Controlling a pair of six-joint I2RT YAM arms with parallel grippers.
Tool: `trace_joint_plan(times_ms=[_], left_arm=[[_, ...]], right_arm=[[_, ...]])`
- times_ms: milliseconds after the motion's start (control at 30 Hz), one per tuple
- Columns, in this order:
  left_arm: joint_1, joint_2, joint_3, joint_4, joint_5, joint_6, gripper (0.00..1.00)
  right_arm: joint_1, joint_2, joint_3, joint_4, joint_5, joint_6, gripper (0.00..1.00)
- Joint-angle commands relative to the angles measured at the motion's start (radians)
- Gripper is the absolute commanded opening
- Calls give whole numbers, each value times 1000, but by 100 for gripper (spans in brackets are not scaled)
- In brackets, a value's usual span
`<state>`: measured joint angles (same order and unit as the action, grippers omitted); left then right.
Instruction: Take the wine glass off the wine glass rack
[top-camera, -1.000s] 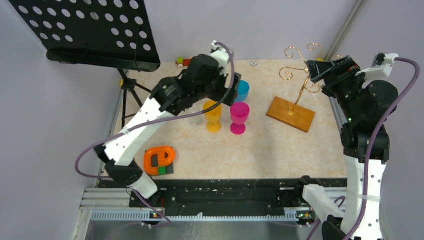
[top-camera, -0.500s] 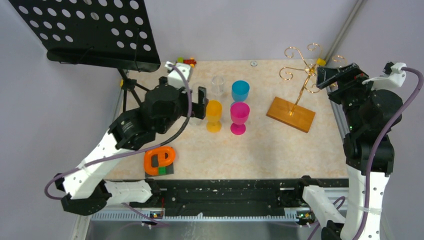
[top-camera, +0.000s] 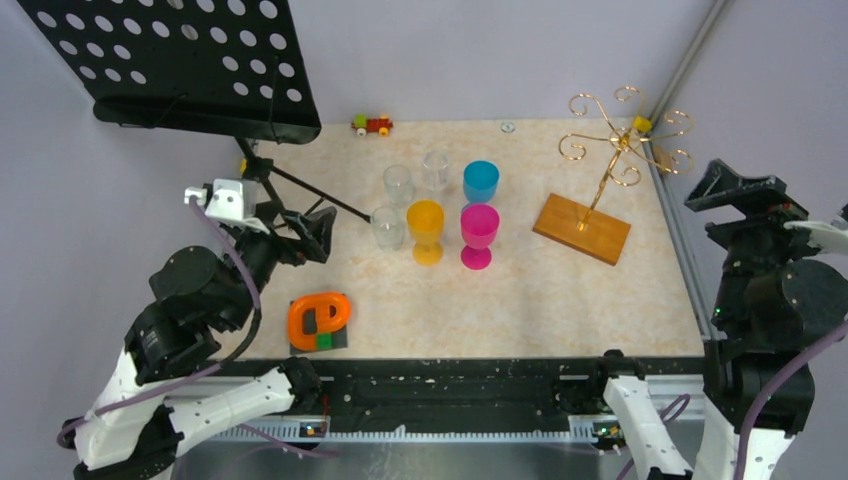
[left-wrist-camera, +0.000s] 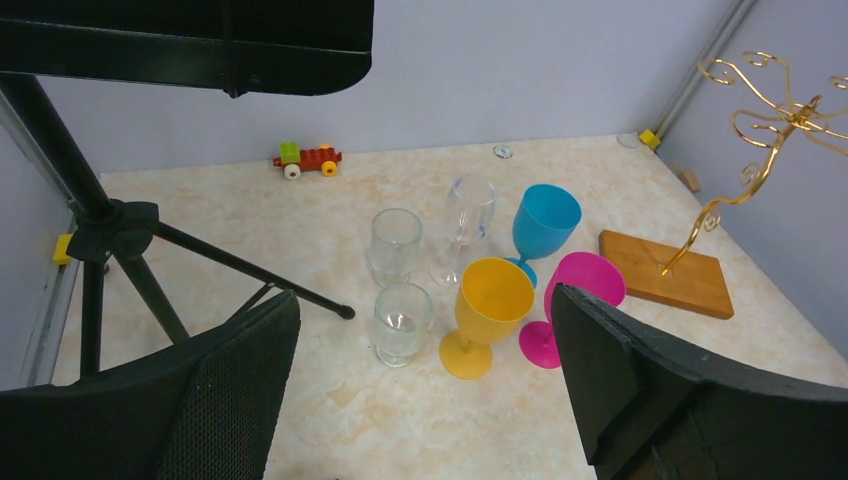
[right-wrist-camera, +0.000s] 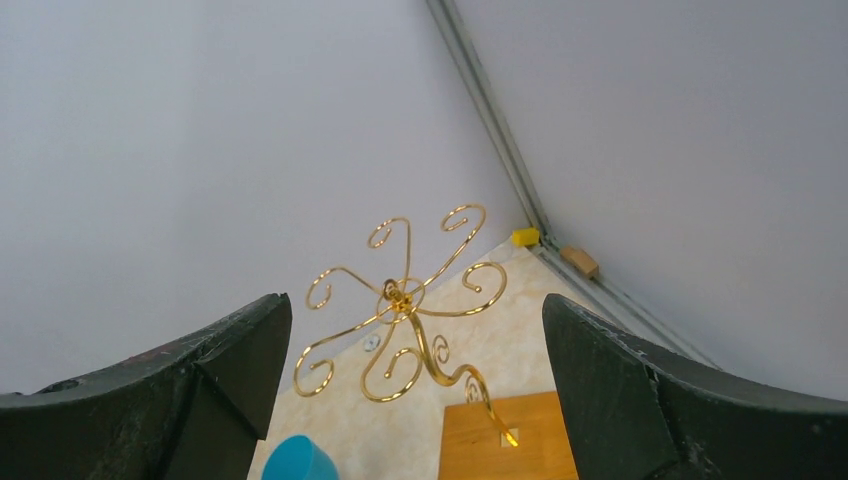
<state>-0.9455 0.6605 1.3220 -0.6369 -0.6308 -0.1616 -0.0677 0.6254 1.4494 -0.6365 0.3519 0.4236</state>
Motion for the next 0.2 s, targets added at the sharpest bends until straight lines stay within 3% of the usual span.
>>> trace_joint_plan(times_ms=[0,167], left_arm=[[-4,2,-20,37,-11,37,99],[-4,27,-24,28,-20,68,99]], right_arm=[[0,-27,9,14,96,-22,98],[0,-31,1,33,75,-2,98]])
